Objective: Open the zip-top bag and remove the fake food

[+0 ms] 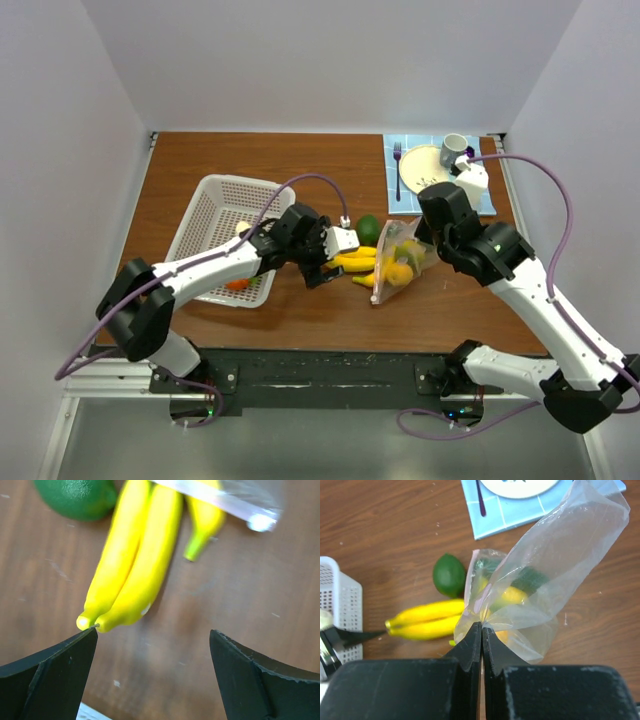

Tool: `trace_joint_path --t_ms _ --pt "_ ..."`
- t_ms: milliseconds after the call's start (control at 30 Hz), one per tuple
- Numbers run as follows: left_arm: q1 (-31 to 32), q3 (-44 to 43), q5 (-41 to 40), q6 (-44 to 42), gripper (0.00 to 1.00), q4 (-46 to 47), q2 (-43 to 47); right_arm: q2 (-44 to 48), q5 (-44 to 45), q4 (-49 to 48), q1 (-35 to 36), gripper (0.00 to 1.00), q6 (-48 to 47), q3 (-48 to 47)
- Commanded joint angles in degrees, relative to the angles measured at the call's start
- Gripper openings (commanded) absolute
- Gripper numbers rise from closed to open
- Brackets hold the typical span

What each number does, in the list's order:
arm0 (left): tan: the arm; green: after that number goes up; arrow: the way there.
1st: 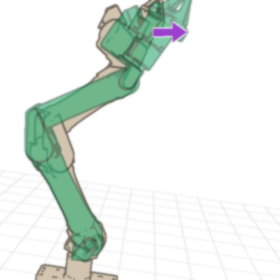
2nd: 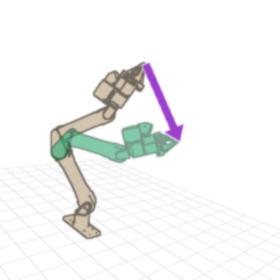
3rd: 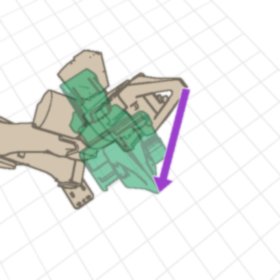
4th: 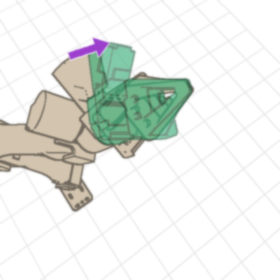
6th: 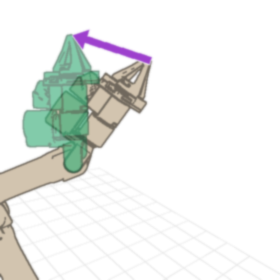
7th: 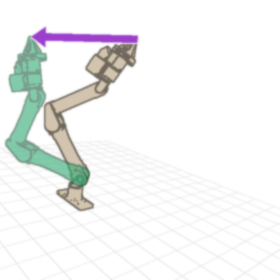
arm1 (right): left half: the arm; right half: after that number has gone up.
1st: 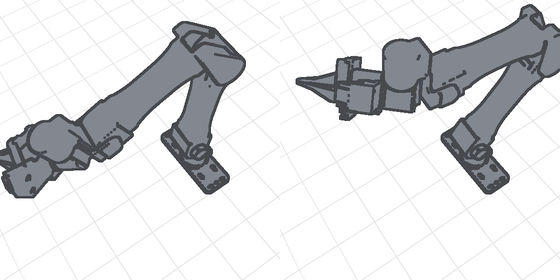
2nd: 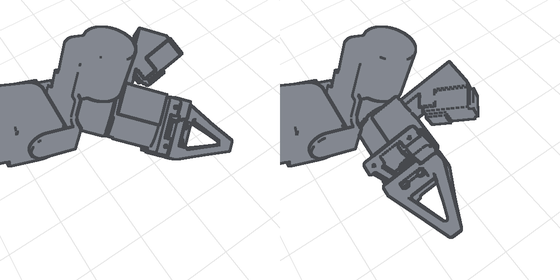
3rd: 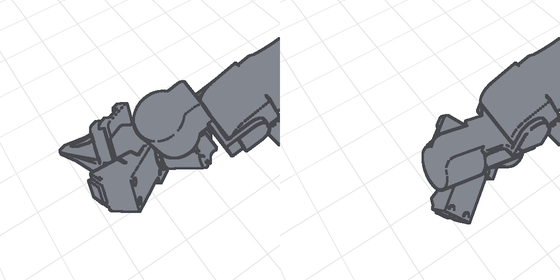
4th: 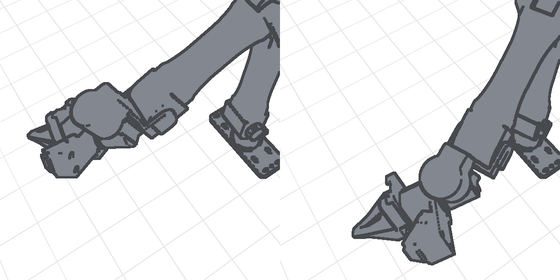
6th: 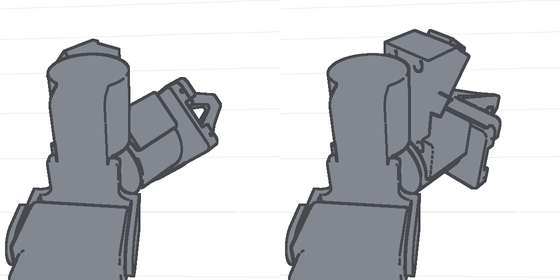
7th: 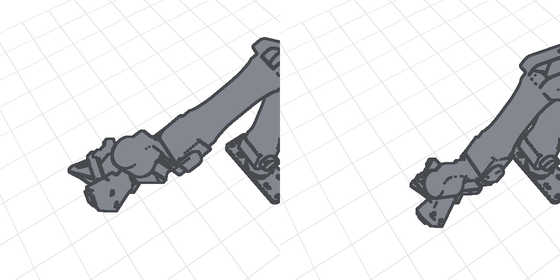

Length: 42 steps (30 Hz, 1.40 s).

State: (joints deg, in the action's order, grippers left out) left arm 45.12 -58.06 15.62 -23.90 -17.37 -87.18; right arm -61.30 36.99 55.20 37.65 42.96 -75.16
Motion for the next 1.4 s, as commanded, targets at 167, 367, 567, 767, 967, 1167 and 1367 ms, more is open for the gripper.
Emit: trace_joint_path --t_ms 167,367,567,767,967,1167,1367 --pt "-5.56 -10.92 -5.26 2.88 1.00 10.95 -8.18 6.10 2.82 3.16 0.14 0.00 3.27 6.24" --pt "-9.88 -14.97 -4.45 10.97 1.00 11.39 -10.64 8.12 1.33 3.34 0.14 0.00 4.24 10.73" --pt "-10.67 -20.58 0.00 18.44 1.00 6.57 -17.58 8.91 1.41 3.25 0.14 0.00 4.33 11.79" --pt "-10.58 -21.04 3.63 20.48 1.00 5.68 -19.87 9.62 2.20 4.30 0.14 0.00 4.24 11.61" --pt "-10.67 -19.02 2.93 18.98 1.00 5.32 -20.31 10.23 2.82 4.74 0.14 0.00 4.50 12.40" --pt "-10.67 -16.82 3.19 17.93 0.79 5.94 -20.23 10.76 3.00 5.18 0.15 0.00 5.03 13.28" --pt "-10.58 -16.47 0.73 15.64 0.57 5.15 -20.40 11.29 3.35 5.80 0.23 0.00 5.20 13.63"
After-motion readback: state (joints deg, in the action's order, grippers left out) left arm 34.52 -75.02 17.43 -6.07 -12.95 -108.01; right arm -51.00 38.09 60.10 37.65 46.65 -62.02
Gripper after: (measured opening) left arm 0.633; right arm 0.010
